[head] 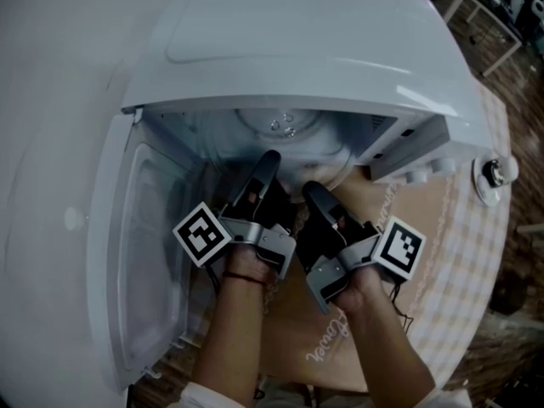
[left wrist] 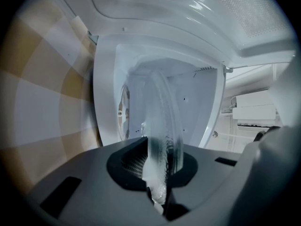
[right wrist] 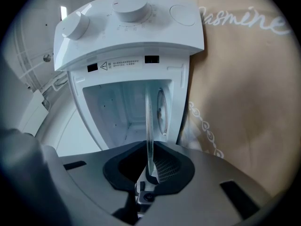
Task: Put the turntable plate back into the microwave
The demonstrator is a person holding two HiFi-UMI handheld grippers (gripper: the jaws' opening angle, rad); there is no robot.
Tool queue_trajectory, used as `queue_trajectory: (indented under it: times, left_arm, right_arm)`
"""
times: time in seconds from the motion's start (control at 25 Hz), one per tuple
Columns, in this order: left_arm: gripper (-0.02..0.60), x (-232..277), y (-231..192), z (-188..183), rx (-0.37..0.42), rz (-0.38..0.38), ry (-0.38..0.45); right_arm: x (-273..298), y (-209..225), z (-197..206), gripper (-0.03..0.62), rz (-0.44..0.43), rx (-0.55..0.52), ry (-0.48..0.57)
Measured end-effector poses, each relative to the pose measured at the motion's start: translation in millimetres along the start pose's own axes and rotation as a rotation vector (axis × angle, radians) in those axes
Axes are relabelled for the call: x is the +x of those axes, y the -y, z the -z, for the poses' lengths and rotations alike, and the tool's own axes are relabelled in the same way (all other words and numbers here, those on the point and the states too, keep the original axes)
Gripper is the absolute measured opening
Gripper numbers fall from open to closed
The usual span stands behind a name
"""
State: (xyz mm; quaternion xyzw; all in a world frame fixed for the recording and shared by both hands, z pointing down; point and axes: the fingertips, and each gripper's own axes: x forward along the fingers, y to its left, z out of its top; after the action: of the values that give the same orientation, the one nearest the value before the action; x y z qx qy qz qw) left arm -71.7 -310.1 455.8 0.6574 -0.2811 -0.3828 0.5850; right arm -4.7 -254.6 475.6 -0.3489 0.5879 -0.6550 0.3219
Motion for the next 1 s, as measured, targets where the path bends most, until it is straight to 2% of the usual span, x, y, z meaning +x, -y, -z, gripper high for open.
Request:
queue_trajectory:
  times: [0.16,0.52,0.76,1.0]
  left_arm:
    - [0.031,6,1,-4,0.012,0.002,-0.003]
    - [0.031,27,-7,-16,0.003,-0.044,-0.005]
    - [0.031,36,-10,-25,-0.008,-0.058,0.005]
    - [0.031,52,-10,-33,0.01,-0.104,-0.018]
  right_arm:
    - [5,-2,-4,0.055,-0.019,-0.001,0.012]
    - [25,-6,-20,0.055,-0.01,-0.003,0.034]
    - [37,-12,-27,0.057,-0.008,-0.043,0.042]
    - [49,-17,-37,0.058,-0.021,-0.021,0.06]
